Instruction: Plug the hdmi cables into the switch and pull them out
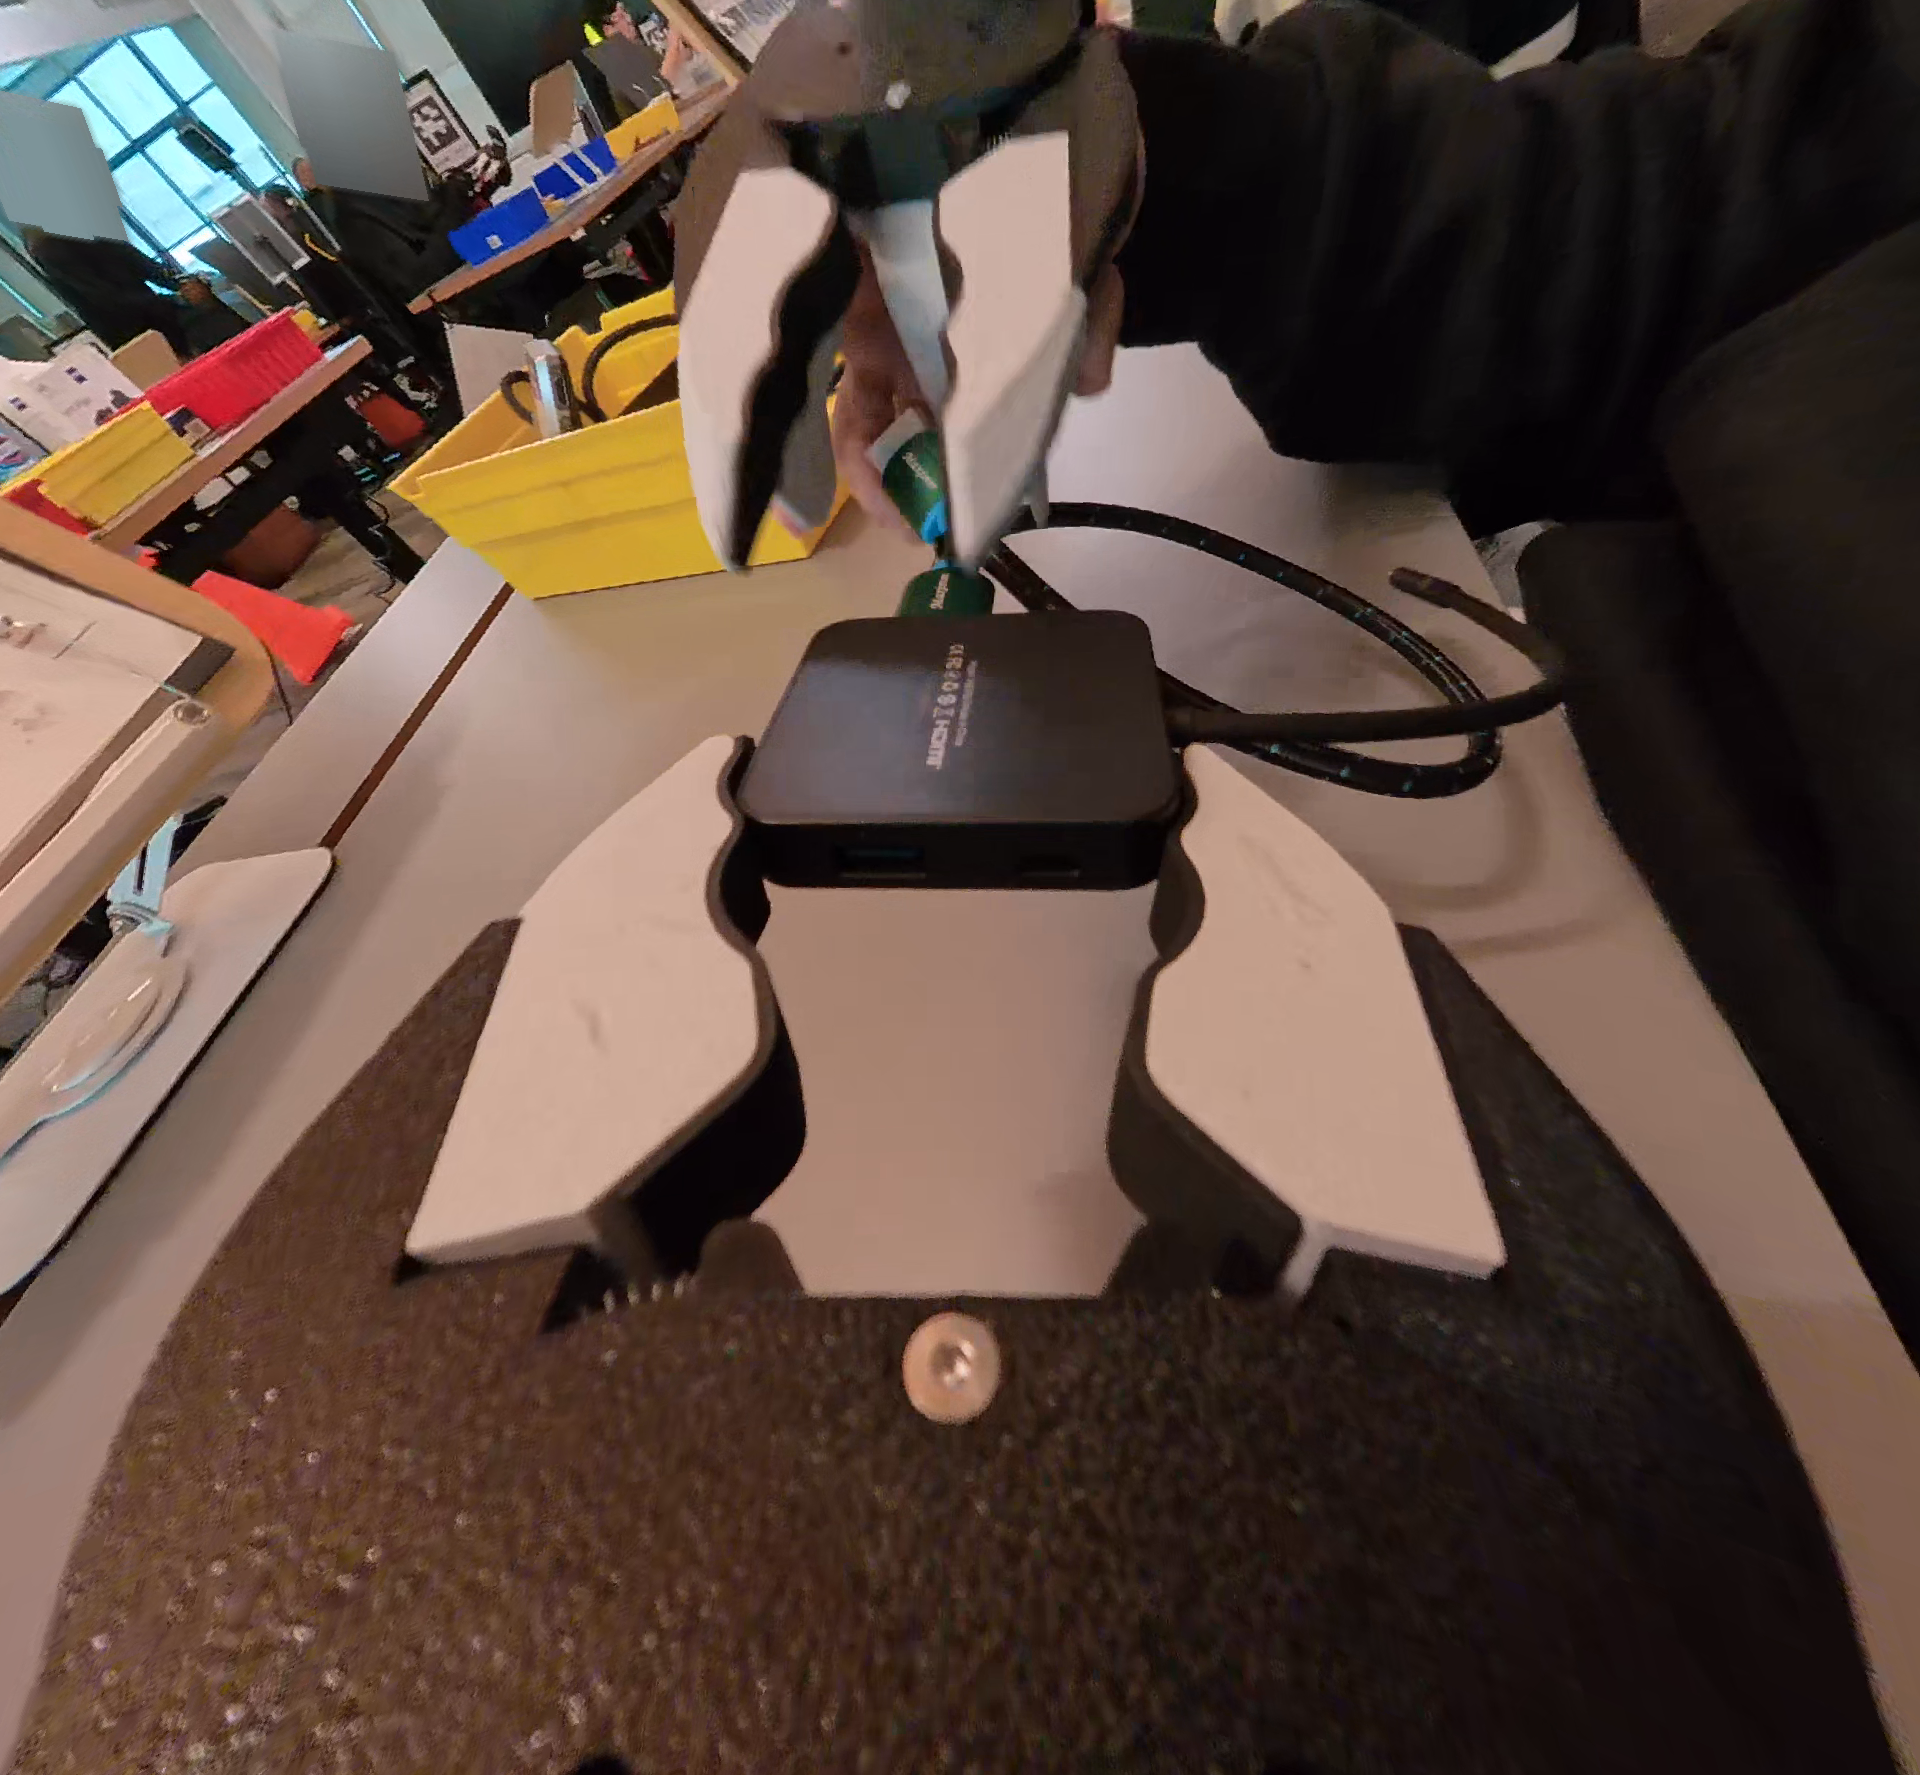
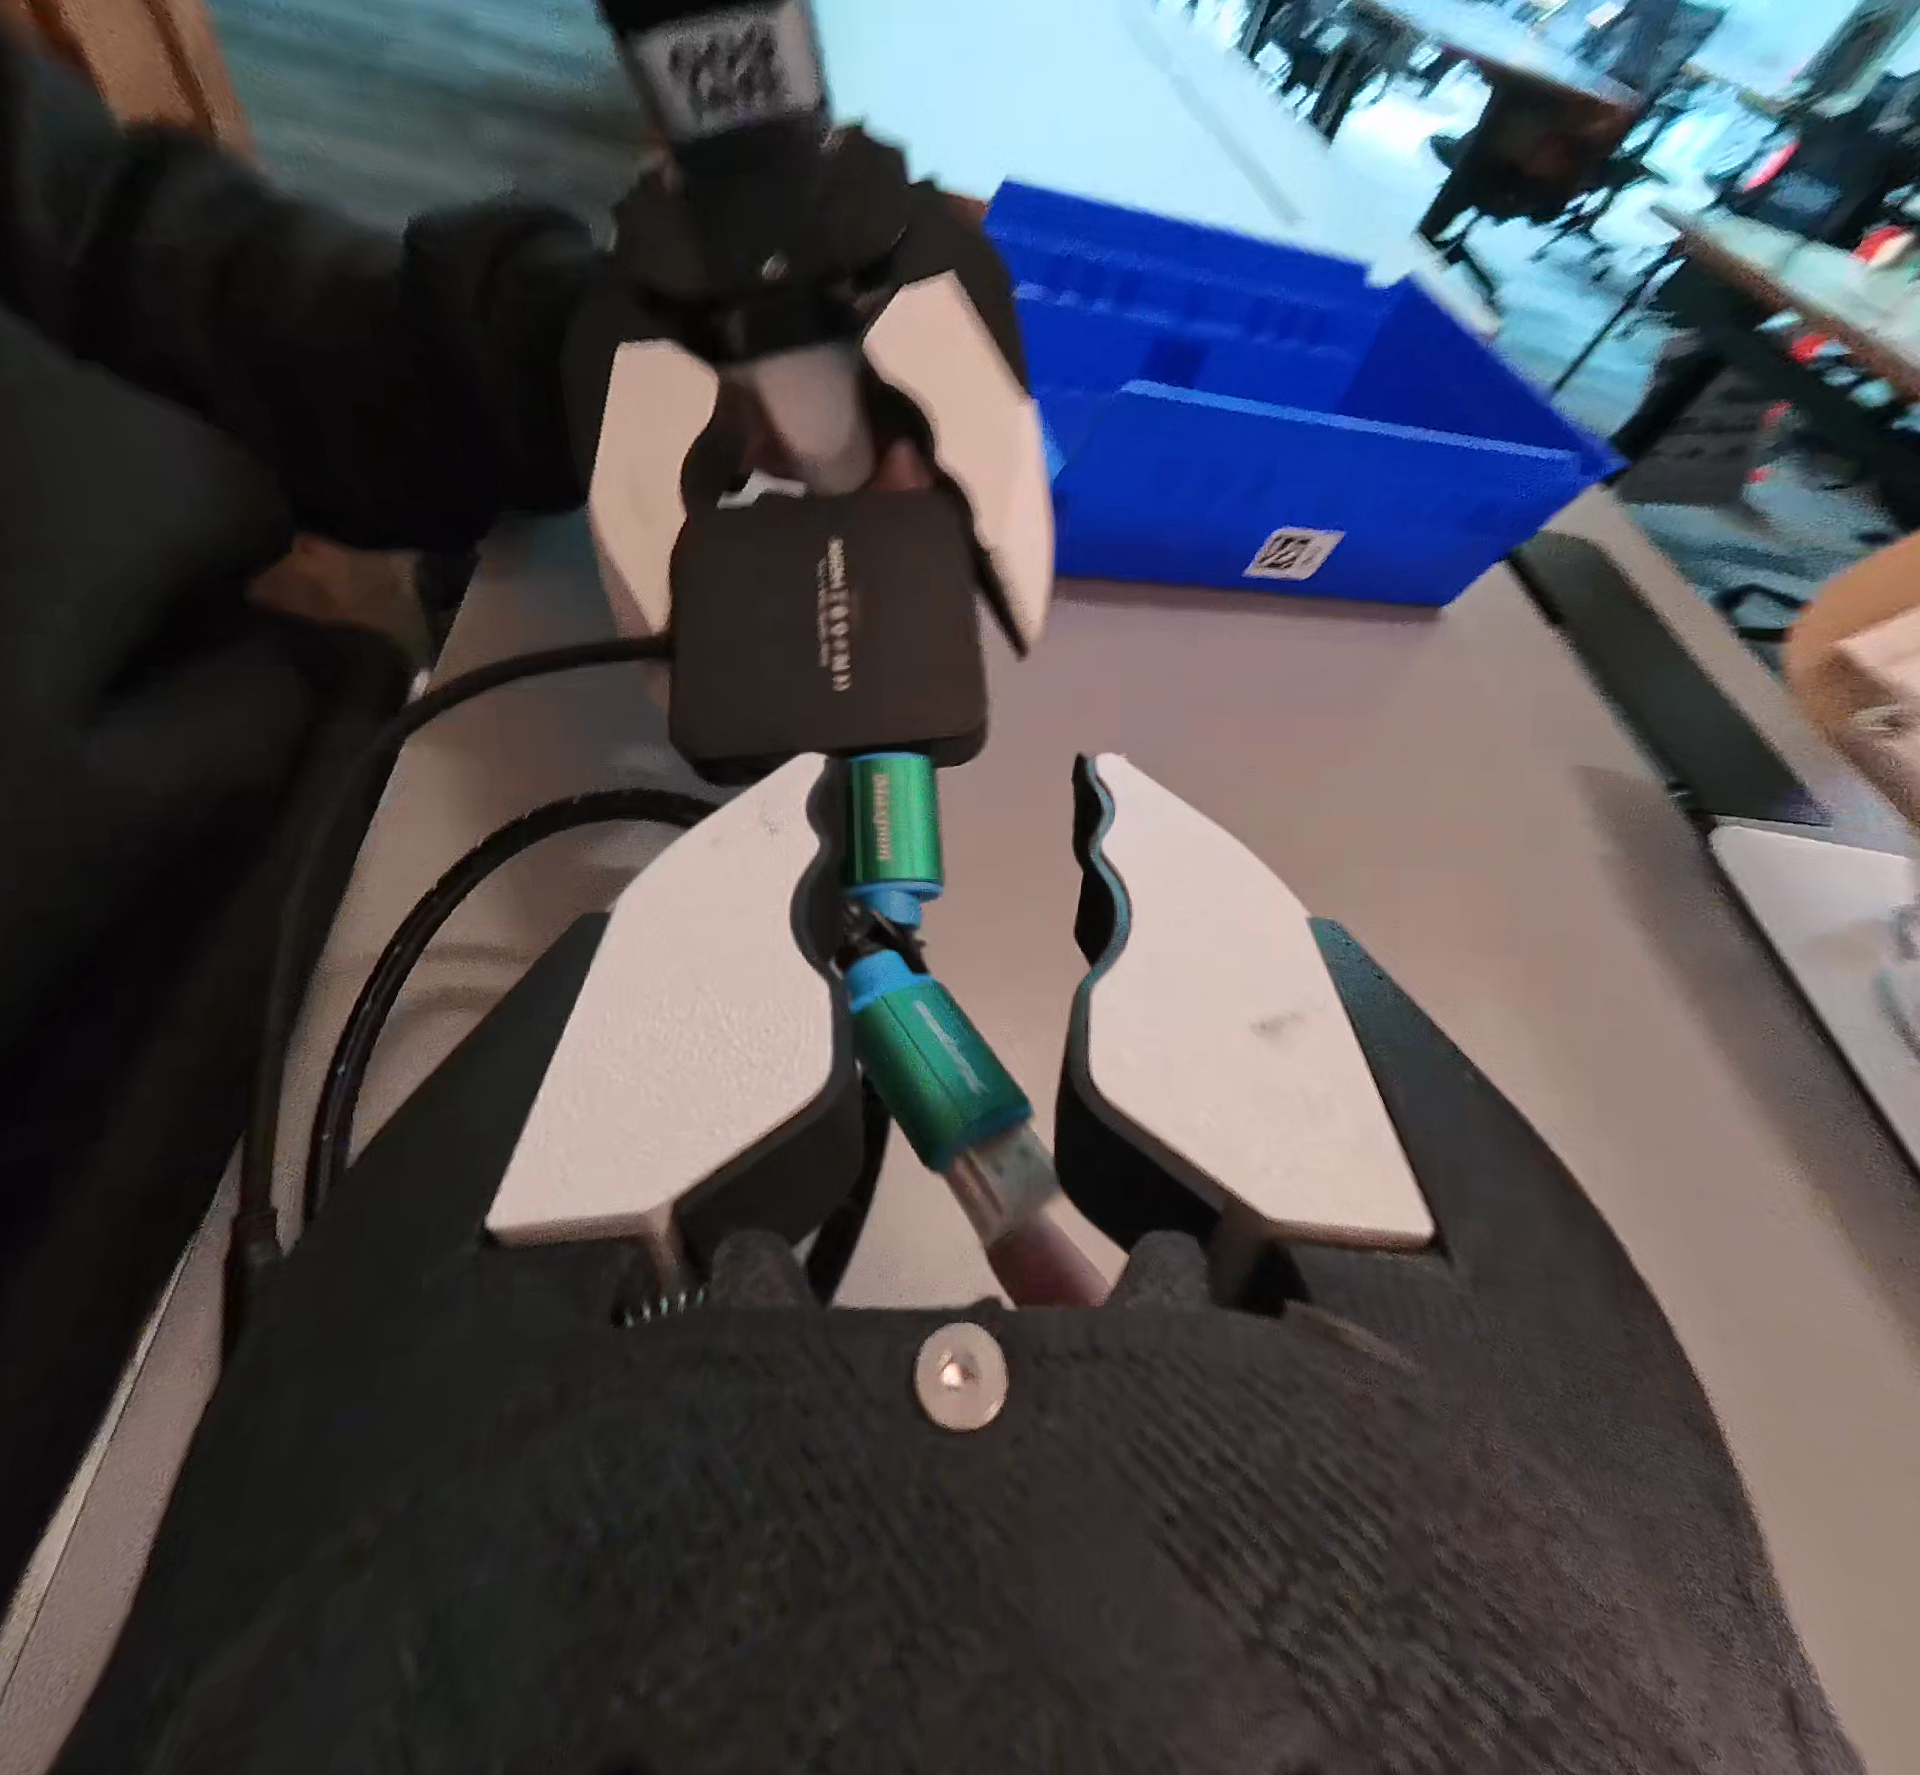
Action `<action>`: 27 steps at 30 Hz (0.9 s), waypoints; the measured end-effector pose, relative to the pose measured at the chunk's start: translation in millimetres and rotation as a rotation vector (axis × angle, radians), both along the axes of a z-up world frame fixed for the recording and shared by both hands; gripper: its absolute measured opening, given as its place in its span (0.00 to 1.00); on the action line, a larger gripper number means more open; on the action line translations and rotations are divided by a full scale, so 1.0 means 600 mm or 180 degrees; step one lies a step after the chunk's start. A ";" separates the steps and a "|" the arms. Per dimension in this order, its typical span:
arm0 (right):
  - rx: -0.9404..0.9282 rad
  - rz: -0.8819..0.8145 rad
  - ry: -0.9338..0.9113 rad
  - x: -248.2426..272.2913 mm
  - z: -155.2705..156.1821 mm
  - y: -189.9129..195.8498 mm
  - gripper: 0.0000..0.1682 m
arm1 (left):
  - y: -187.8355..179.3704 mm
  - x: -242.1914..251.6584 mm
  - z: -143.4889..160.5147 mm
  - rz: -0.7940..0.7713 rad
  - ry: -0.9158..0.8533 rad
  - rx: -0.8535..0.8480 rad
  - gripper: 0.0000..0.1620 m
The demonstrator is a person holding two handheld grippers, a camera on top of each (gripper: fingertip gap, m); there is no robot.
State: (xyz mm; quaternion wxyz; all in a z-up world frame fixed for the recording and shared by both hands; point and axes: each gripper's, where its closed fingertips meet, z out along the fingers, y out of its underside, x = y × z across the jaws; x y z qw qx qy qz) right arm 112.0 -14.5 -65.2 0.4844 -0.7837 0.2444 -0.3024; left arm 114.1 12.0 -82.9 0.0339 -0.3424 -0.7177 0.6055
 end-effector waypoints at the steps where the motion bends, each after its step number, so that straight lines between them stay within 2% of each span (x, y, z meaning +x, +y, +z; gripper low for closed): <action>1: -0.0088 0.0073 0.0067 0.000 -0.014 0.008 0.24 | -0.001 0.000 -0.002 0.0017 -0.0043 0.0008 0.45; 3: -0.0227 0.0092 0.0156 0.004 -0.033 0.013 0.19 | -0.002 0.005 -0.005 0.0072 -0.0097 0.0027 0.45; 6: -0.0271 0.0128 0.0100 0.008 -0.034 0.016 0.13 | -0.002 0.010 -0.006 0.0091 -0.0045 0.0012 0.45; 9: -0.0301 0.0193 -0.0121 0.007 -0.024 0.016 0.13 | -0.002 0.012 -0.004 0.0076 0.0042 -0.0019 0.45; 19: -0.0462 0.0201 -0.0167 0.013 -0.032 0.017 0.12 | -0.003 0.017 -0.012 0.0038 0.0147 -0.0057 0.45; 27: -0.1030 0.0204 0.0066 0.007 -0.054 0.013 0.13 | 0.001 0.014 -0.029 -0.0108 0.0257 0.0053 0.45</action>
